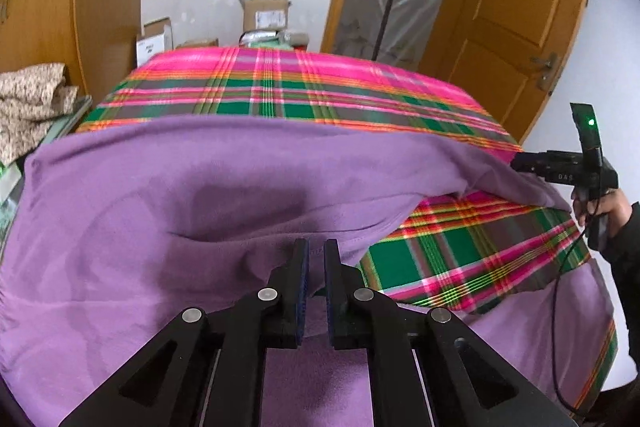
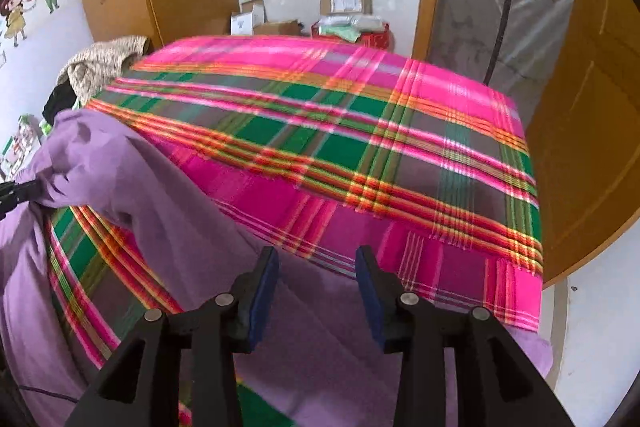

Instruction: Fold clothes

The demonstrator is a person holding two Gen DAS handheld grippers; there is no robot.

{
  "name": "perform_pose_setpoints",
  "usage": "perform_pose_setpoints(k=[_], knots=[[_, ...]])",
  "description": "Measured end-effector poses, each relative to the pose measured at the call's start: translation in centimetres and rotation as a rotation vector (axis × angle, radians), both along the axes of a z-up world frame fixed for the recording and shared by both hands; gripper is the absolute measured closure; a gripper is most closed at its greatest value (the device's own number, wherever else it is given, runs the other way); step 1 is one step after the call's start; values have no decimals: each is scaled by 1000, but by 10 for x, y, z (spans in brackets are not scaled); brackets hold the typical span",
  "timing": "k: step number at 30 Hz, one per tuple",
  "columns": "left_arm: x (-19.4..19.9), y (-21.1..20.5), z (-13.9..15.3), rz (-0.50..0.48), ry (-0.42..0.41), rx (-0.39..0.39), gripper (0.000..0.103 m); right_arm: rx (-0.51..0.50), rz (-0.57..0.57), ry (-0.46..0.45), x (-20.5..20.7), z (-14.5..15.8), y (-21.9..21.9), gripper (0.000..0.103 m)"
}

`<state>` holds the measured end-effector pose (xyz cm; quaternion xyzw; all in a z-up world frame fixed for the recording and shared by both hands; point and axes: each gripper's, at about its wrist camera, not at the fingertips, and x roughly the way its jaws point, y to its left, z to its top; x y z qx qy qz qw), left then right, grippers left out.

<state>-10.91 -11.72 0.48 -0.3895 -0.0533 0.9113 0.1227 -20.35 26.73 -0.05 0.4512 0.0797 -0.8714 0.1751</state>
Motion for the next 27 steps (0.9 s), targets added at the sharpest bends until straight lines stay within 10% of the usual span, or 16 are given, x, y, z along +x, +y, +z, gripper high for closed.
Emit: perform_pose_setpoints(k=[10,12,14,27], knots=[[-4,6,-15,-12,-36,-11,95,-3,93,-40,-1,-8,5,66],[-4,6,-15,-13,-38,-12,95,-12,135,-63,-1,-7,-1,94],[-4,6,-16,-13,-41,-10,95,24,138,-41,2,-5,-9,97],[-6,8,-19,-19,-51,-11,95,-47,4,85,-31,28,4,97]])
